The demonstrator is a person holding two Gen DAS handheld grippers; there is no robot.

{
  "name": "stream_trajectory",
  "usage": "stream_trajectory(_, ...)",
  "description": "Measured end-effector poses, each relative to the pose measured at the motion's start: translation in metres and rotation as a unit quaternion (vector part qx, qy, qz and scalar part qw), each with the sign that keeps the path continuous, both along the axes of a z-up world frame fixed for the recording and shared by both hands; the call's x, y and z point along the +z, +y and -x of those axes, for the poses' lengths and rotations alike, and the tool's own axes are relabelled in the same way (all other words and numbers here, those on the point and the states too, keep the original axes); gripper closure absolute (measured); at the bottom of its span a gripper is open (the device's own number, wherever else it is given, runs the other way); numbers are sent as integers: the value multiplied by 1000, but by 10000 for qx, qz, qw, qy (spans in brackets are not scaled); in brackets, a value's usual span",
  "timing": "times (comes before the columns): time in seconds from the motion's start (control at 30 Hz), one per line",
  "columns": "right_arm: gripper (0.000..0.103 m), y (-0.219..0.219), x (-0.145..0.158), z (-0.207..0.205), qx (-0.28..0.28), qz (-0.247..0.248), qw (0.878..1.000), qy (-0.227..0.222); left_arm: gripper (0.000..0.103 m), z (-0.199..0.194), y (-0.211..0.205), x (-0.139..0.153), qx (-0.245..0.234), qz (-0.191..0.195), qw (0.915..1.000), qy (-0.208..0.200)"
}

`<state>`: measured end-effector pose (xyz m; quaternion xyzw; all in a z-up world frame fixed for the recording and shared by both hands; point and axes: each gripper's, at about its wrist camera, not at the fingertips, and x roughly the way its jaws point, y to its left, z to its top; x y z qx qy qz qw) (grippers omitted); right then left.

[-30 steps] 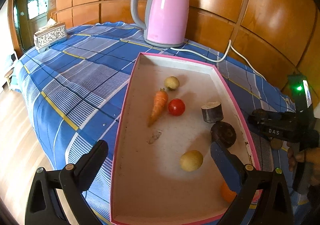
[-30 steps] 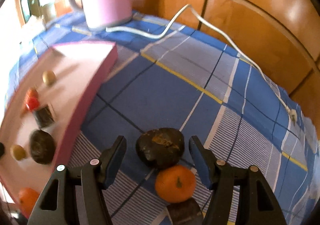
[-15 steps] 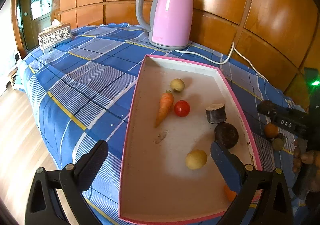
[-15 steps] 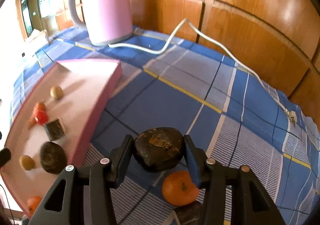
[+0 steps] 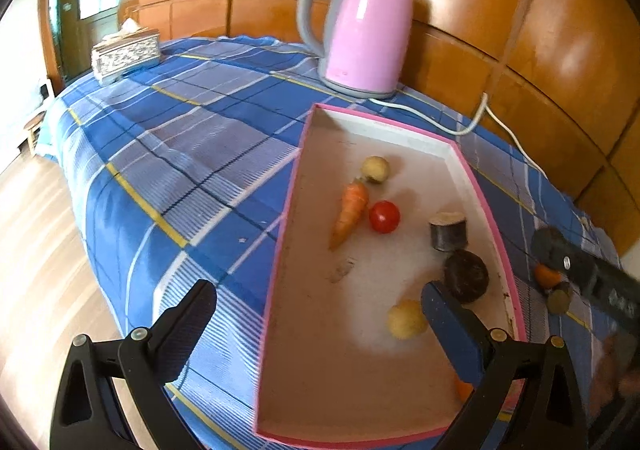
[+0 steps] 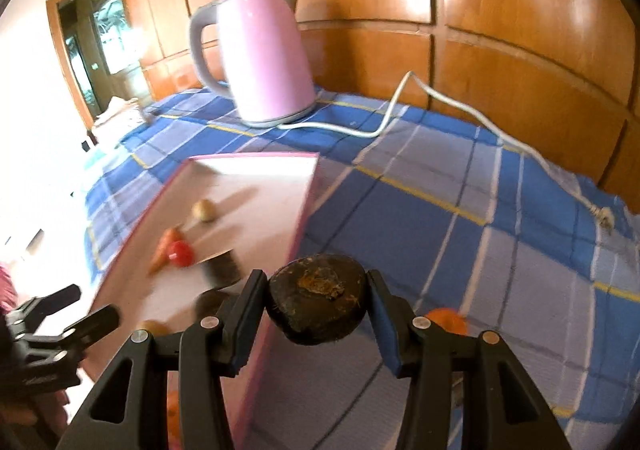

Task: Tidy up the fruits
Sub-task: 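Carry the dark round vegetable with the right gripper into the tray and release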

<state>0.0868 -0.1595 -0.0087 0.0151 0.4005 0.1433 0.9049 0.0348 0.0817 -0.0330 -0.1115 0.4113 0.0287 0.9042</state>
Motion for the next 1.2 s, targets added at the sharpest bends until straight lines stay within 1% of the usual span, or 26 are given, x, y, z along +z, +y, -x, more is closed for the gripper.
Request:
stream_trajectory(0.1,53,8,-3,5,126,-114,9998,125,0,0,7,0,162,-10,9999,-8)
stream_trajectory(0.2,53,17,-5,4,224,-119,9995,167,0,-2,15,0,324,-25,9995,4)
stream_trajectory(0.37,53,25,-2,-4,291,-210,9991,220,0,-5,25,-5,442,27,9990,92)
stream_trajectory(0.53,53,36,-2,-24,310,-310,9985,325,0,-4,22,-4,367,-25,9993,23)
stream_trajectory(0.7,52,52,-3,-48,317,-417,9976,445,0,-2,15,3,249,-203,9993,-189)
stream_trajectory(0.87,52,71,-14,-69,350,-355,9963,694,0,-4,14,-1,175,-158,9997,-101)
stream_trajectory(1.0,52,74,-19,-71,311,-357,9963,714,0,-5,15,-2,175,-128,9997,-76)
stream_trajectory(1.2,50,71,-13,-62,344,-419,9967,610,0,-4,14,0,162,-111,9998,-98)
